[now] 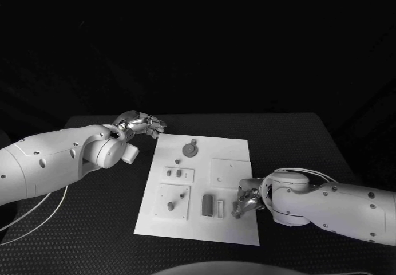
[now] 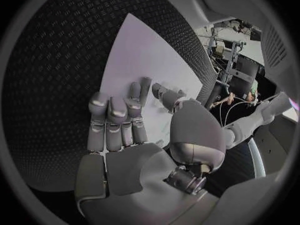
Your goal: Assemble the parts on the task board
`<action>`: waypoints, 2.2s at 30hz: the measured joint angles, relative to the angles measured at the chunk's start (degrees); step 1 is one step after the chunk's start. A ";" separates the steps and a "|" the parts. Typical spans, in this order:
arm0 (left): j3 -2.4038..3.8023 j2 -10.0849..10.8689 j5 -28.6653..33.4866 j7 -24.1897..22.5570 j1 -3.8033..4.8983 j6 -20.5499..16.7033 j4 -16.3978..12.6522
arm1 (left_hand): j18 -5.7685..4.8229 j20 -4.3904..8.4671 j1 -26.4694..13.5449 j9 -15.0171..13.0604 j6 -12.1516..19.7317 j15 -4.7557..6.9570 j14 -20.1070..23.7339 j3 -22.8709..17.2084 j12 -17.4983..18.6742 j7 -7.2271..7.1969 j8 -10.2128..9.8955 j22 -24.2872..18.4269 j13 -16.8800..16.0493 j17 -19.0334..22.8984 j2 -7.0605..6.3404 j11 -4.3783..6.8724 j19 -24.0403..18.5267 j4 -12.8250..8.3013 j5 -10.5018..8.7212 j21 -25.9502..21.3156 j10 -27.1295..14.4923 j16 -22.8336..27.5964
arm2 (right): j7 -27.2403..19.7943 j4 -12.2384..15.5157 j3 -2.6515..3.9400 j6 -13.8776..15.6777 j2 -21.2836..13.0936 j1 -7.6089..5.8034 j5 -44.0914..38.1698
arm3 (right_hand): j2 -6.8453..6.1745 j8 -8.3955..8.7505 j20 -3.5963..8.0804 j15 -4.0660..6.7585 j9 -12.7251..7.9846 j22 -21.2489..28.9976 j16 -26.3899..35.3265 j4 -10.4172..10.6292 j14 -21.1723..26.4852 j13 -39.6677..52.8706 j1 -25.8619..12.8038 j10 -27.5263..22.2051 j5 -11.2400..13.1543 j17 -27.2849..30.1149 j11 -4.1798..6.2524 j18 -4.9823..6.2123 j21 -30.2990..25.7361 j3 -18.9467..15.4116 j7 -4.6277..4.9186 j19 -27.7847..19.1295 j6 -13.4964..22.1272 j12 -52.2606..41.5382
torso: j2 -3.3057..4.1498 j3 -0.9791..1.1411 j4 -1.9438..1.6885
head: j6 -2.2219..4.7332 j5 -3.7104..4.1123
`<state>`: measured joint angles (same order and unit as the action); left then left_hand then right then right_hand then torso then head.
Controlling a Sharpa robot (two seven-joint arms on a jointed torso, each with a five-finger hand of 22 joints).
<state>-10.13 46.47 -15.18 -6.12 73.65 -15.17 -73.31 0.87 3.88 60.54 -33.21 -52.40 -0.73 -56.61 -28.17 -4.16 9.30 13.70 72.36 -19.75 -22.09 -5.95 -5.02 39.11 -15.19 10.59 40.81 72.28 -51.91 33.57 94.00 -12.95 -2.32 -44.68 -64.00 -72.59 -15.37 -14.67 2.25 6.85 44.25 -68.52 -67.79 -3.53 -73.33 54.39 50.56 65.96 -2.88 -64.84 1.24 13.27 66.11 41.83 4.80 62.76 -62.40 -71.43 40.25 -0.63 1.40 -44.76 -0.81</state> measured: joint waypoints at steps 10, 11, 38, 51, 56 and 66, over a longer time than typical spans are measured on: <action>0.00 0.07 -0.02 0.22 0.00 0.07 0.00 | 0.00 0.00 0.00 0.05 0.00 0.00 0.00 0.00 0.00 0.00 0.00 -0.01 0.01 0.01 0.00 0.00 0.00 0.00 0.00 0.00 0.00 0.00 | -0.18 0.40 -0.17 1.17 1.11 0.68 -6.02 | -0.16 -3.54 -0.08 -0.10 0.01 0.06 0.00 -2.02 -0.09 0.00 1.66 0.03 0.00 0.00 -0.03 0.00 0.00 -0.16 -0.09 0.08 -0.31 0.00 | -0.01 -0.04 -0.01 | -0.15 0.01; -0.01 0.07 -0.02 0.24 0.00 0.09 -0.01 | 0.00 0.00 0.00 0.05 0.00 0.00 0.00 0.00 0.00 0.00 0.00 0.00 0.01 0.00 0.00 0.00 0.00 0.00 0.00 0.00 0.00 0.00 | -0.21 0.43 -0.18 1.21 1.11 0.71 -6.32 | -0.16 -3.54 -0.08 -0.10 0.01 0.09 0.00 -2.02 -0.10 0.00 1.66 0.09 0.00 0.00 -0.09 0.00 0.00 -0.16 -0.09 0.08 -0.31 0.00 | -0.01 -0.03 -0.02 | -0.15 0.00; -0.01 0.28 -0.10 0.67 0.00 0.26 -0.18 | 0.00 0.00 0.00 0.04 0.00 0.00 0.00 0.00 0.00 0.00 0.00 0.09 0.02 -0.09 0.00 0.00 0.00 0.00 0.00 0.00 0.00 0.00 | -1.96 1.36 -0.32 2.03 0.27 1.22 -10.71 | 3.12 -3.51 -0.52 -1.18 -0.33 0.61 0.44 -3.09 1.01 -0.06 3.21 -0.94 -1.33 0.03 -1.13 -0.37 0.12 8.31 -1.30 -0.77 -0.69 0.73 | -0.02 0.00 0.04 | -0.20 -0.37; -0.01 0.25 -0.21 0.80 0.00 0.35 -0.19 | 0.00 0.00 0.00 0.04 0.16 0.00 0.00 0.00 0.00 -0.15 0.00 0.08 0.03 -0.08 0.00 0.00 0.00 0.00 0.00 0.00 0.00 0.00 | -2.17 2.48 0.50 4.64 -2.01 0.65 -5.12 | 4.68 7.00 -0.81 -0.81 -5.47 0.72 0.43 -7.43 0.07 -0.24 1.65 0.18 -5.72 -0.01 -0.63 -0.36 0.66 12.72 -0.38 -0.04 -0.78 0.72 | 0.00 -0.03 0.03 | 0.00 -0.52; -0.02 0.25 -0.26 0.86 0.00 0.40 -0.23 | 0.00 0.00 0.00 0.05 0.15 0.00 0.00 0.00 0.00 -0.16 0.00 0.08 0.03 -0.13 0.00 0.00 0.00 0.00 0.00 0.00 0.00 0.00 | -1.81 2.19 0.56 5.74 -2.12 -0.05 0.19 | 5.93 6.86 -0.80 -0.65 -7.59 0.92 0.44 -9.00 -0.15 -0.30 2.39 0.20 -6.82 -0.01 -0.58 -0.36 0.66 13.90 0.54 -0.03 -0.09 0.71 | -0.01 -0.08 0.00 | 0.04 -0.52; -0.02 0.25 -0.41 1.02 0.00 0.52 -0.35 | -0.01 0.00 0.00 0.09 0.15 0.00 0.00 0.00 0.00 -0.15 0.00 0.13 0.03 -0.13 0.00 0.00 0.00 0.00 0.00 0.00 0.00 0.00 | -1.51 1.14 0.56 6.93 -0.63 -0.26 9.62 | 7.72 6.81 -0.69 -0.73 -7.68 1.06 0.44 -9.78 -0.24 -0.30 2.53 0.21 -7.99 -0.01 -0.57 -0.35 0.66 13.59 0.84 0.27 0.24 0.71 | -0.02 -0.12 -0.02 | 0.05 -0.49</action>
<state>-10.15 46.72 -15.58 -5.10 73.66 -14.65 -73.65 0.87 3.88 60.54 -33.12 -52.25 -0.73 -56.61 -28.17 -4.16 9.14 13.70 72.49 -19.71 -22.22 -5.95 -5.02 39.11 -15.18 10.59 40.81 72.28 -51.91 32.05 95.14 -12.39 4.61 -45.31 -64.26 -62.96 -7.65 -7.86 1.56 6.12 36.57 -67.46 -67.35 -13.30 -73.57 54.09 53.09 66.17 -10.88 -64.85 0.67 12.91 66.77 55.43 5.65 63.04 -62.17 -70.71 40.23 -0.75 1.38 -44.70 -1.30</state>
